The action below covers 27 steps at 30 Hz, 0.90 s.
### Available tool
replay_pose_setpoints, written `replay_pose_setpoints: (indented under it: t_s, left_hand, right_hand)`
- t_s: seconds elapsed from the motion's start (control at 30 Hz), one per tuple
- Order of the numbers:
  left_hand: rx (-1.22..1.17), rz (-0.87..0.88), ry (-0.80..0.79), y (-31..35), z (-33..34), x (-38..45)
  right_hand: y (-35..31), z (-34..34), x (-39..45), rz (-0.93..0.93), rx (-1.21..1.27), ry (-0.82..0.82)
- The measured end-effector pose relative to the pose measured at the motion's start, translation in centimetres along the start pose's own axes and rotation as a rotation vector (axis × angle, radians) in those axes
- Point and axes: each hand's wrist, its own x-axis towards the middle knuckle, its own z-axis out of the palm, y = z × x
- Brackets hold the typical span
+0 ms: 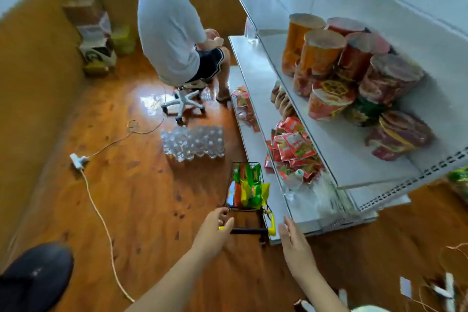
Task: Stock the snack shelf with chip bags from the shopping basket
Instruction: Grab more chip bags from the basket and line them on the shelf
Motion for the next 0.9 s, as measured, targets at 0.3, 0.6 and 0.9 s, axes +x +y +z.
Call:
replay_pose_setpoints:
  t_s: [0.3,0.6,0.9]
  left_hand:
    - [-0.007,-0.221,0.022,-4.9,2.0,16.0]
    - [-0.068,-0.427,-0.071,-12.3,7.2,32.1]
    - [0.172,-0.322,-0.241,-17.0,14.3,39.3]
  right_hand:
    - [0.1,8.0,18.3,0.054,-0.180,-0.124]
    - [4.1,18.8,34.5,0.203,-0.233,-0.255]
    - [8.8,22.3,41.4,0.245,-0.395,-0.023]
